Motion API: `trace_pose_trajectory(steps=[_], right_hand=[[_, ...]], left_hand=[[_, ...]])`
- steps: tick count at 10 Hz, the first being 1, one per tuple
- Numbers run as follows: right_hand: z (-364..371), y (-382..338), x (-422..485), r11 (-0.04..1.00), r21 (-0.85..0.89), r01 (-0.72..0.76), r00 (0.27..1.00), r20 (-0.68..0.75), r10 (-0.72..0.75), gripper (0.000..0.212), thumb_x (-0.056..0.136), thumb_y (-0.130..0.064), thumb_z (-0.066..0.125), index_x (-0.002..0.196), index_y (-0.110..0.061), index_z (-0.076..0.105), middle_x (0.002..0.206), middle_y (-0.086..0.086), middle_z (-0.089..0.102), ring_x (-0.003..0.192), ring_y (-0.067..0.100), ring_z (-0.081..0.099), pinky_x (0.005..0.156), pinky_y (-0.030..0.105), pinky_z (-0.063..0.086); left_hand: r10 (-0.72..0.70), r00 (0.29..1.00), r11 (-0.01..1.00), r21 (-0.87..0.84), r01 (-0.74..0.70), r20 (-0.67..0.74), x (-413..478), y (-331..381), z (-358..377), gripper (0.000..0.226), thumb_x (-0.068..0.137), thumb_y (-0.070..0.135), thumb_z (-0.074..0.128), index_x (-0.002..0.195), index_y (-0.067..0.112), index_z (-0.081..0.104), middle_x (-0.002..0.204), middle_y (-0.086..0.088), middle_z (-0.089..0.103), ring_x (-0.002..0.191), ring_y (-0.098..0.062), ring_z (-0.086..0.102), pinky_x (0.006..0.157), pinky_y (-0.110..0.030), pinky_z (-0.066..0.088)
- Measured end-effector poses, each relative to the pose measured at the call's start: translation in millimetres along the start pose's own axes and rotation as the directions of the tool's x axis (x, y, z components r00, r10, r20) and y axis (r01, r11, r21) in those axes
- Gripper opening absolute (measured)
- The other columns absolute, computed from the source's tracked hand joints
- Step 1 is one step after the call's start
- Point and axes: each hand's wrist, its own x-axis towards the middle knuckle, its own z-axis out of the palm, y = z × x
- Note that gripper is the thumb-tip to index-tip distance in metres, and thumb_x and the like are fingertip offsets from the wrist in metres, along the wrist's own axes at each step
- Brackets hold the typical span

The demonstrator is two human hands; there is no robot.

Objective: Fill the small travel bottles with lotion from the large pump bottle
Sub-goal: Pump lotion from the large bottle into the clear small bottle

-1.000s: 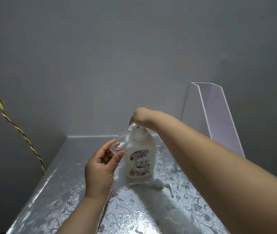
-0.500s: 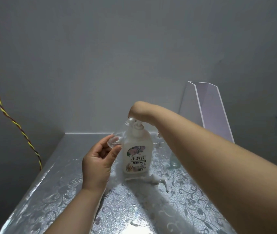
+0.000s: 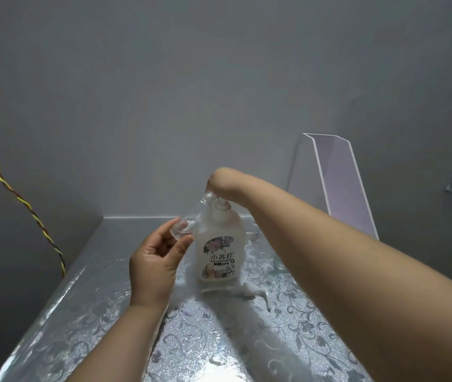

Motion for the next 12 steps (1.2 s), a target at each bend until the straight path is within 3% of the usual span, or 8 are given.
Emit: trace_pose_trajectory(steps=[2, 3, 4, 5, 6, 7, 10, 12], right_hand=[[-5, -2, -12, 0.989, 0.147, -0.009, 1.000, -0.021, 0.012, 0.009, 0.098, -0.006, 0.040, 0.094, -0.008, 0.047, 0.088, 0.011, 0.048, 0.085, 0.022, 0.042, 0.070, 0.024, 0.039], [3, 1, -7, 0.966, 0.256, -0.029, 0.999, -0.014, 0.034, 0.022, 0.097, -0.005, 0.043, 0.113, -0.002, 0.059, 0.096, 0.012, 0.048, 0.087, 0.023, 0.045, 0.079, 0.028, 0.040], [12, 8, 7, 0.999, 0.041, -0.002, 1.000, 0.010, 0.001, 0.031, 0.097, -0.006, 0.044, 0.123, 0.004, 0.058, 0.095, 0.011, 0.045, 0.086, 0.023, 0.040, 0.077, 0.027, 0.036], [11, 6, 5, 0.999, -0.005, -0.034, 0.999, 0.007, 0.034, 0.025, 0.098, -0.006, 0.043, 0.111, 0.006, 0.061, 0.101, 0.019, 0.052, 0.089, 0.029, 0.048, 0.077, 0.027, 0.038], [8, 2, 5, 0.999, -0.030, -0.028, 1.000, 0.011, 0.028, 0.033, 0.099, -0.007, 0.042, 0.127, 0.003, 0.057, 0.130, 0.015, 0.057, 0.109, 0.030, 0.056, 0.085, 0.029, 0.042], [1, 1, 2, 0.999, 0.036, -0.035, 0.999, -0.024, 0.036, 0.033, 0.099, -0.008, 0.040, 0.125, 0.002, 0.057, 0.127, 0.015, 0.058, 0.101, 0.025, 0.053, 0.085, 0.027, 0.040], [-1, 1, -5, 0.996, 0.088, 0.013, 0.999, 0.036, -0.016, 0.028, 0.098, -0.003, 0.039, 0.071, -0.007, 0.046, 0.093, 0.011, 0.045, 0.062, 0.021, 0.043, 0.056, 0.025, 0.038], [10, 0, 8, 0.997, -0.042, -0.057, 0.997, 0.053, 0.059, 0.031, 0.099, -0.008, 0.042, 0.120, 0.007, 0.060, 0.123, 0.020, 0.060, 0.113, 0.034, 0.056, 0.092, 0.032, 0.043]], left_hand=[[0.027, 1.000, 0.999, -0.019, -0.027, 0.000, -1, 3, 4, 0.040, 0.066, 0.014, 0.072, 0.105, 0.020, 0.066, 0.085, 0.014, 0.075, 0.079, 0.001, 0.069, 0.073, -0.011, 0.052], [0.022, 1.000, 1.000, -0.016, -0.022, 0.000, 0, 1, 2, 0.040, 0.066, 0.014, 0.073, 0.105, 0.021, 0.067, 0.085, 0.013, 0.075, 0.080, 0.000, 0.069, 0.073, -0.011, 0.052], [0.023, 1.000, 1.000, 0.017, -0.023, 0.010, 1, -2, -2, 0.039, 0.067, 0.016, 0.075, 0.104, 0.028, 0.070, 0.088, 0.004, 0.074, 0.083, -0.007, 0.067, 0.076, -0.014, 0.053], [0.009, 1.000, 1.000, 0.009, -0.009, 0.016, 2, -3, -3, 0.040, 0.066, 0.015, 0.075, 0.104, 0.027, 0.070, 0.087, 0.005, 0.074, 0.083, -0.005, 0.068, 0.076, -0.014, 0.052], [0.007, 1.000, 1.000, 0.004, -0.007, 0.016, 2, -3, -1, 0.040, 0.066, 0.014, 0.075, 0.104, 0.026, 0.069, 0.086, 0.008, 0.075, 0.083, -0.004, 0.068, 0.075, -0.013, 0.053], [0.016, 1.000, 1.000, -0.009, -0.016, -0.001, 2, -2, 0, 0.039, 0.066, 0.015, 0.074, 0.103, 0.025, 0.069, 0.083, 0.009, 0.074, 0.079, -0.002, 0.067, 0.074, -0.012, 0.052], [0.019, 1.000, 1.000, -0.005, -0.019, 0.011, 2, -3, 1, 0.040, 0.066, 0.016, 0.074, 0.105, 0.024, 0.068, 0.088, 0.009, 0.076, 0.082, -0.005, 0.069, 0.075, -0.014, 0.053], [0.002, 1.000, 1.000, 0.004, -0.003, 0.022, 2, -7, -4, 0.038, 0.065, 0.018, 0.077, 0.098, 0.037, 0.075, 0.092, 0.004, 0.076, 0.085, -0.010, 0.068, 0.077, -0.017, 0.054]])
